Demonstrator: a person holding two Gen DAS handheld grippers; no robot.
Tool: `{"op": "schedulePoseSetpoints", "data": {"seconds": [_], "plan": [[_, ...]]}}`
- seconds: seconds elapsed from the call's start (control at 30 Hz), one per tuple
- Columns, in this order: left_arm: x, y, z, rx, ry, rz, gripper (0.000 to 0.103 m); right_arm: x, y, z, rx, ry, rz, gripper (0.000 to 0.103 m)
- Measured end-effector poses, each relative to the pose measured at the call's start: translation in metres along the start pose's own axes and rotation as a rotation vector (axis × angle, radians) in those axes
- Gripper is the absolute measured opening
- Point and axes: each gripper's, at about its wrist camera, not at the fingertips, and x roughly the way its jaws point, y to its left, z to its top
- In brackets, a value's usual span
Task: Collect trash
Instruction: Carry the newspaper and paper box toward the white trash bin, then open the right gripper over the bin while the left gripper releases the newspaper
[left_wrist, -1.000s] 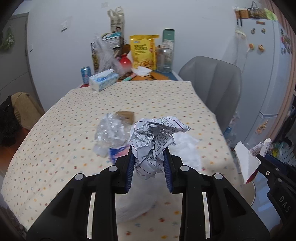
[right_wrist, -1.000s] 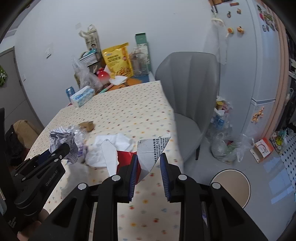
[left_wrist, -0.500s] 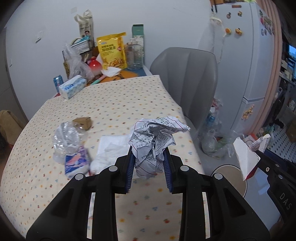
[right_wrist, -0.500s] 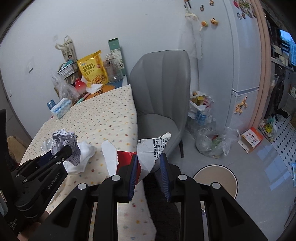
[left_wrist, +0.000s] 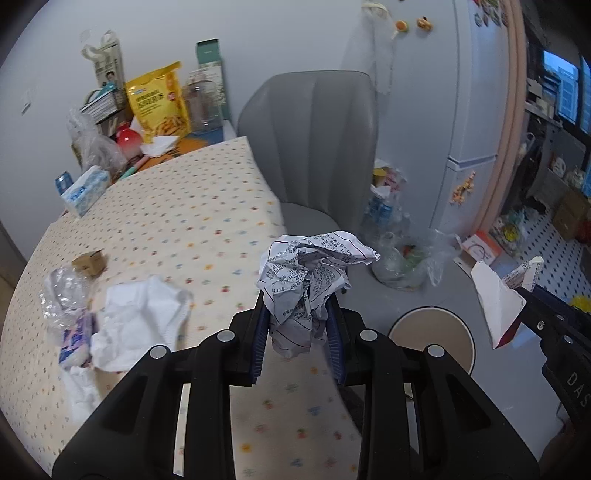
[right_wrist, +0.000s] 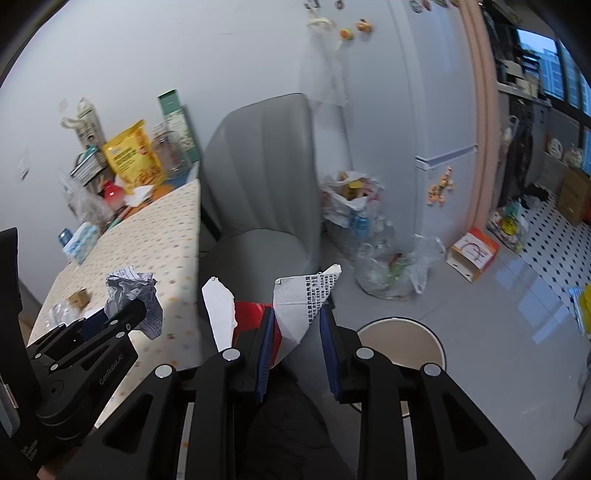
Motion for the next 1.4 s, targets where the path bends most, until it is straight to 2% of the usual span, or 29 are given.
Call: {"op": "schedulePoseSetpoints", "data": {"seconds": [0.37,0.83,0.87,0.97,1.17,1.27,1.4], "plan": [[0.030,-0.071,0.014,0.101,0.042,-0.081,0.029,0.021,-0.072,0.000,0.105,0.023,-0.096,0.025],[0.072,-0.119,0.030,0.152,0.121,-0.103,0.029,0.061,-0.127,0.010,0.193,0.068,-0.143,0.026],[0.074,-0.121,0.030,0.154,0.124,-0.103,0.029,0.063,-0.130,0.011,0.196,0.069,-0.147,0.027],[0.081,-0.129,0.029,0.161,0.139,-0.105,0.029,0.070,-0.137,0.012,0.208,0.075,-0.165,0.052],[0.088,-0.148,0.026,0.191,0.169,-0.120,0.029,0.070,-0.155,0.008,0.247,0.096,-0.176,0.053],[0.087,-0.163,0.027,0.213,0.169,-0.140,0.029,0.062,-0.169,0.006,0.273,0.085,-0.203,0.060],[0.086,-0.183,0.024,0.244,0.178,-0.167,0.029,0.049,-0.193,0.003,0.305,0.070,-0.245,0.061]]}}
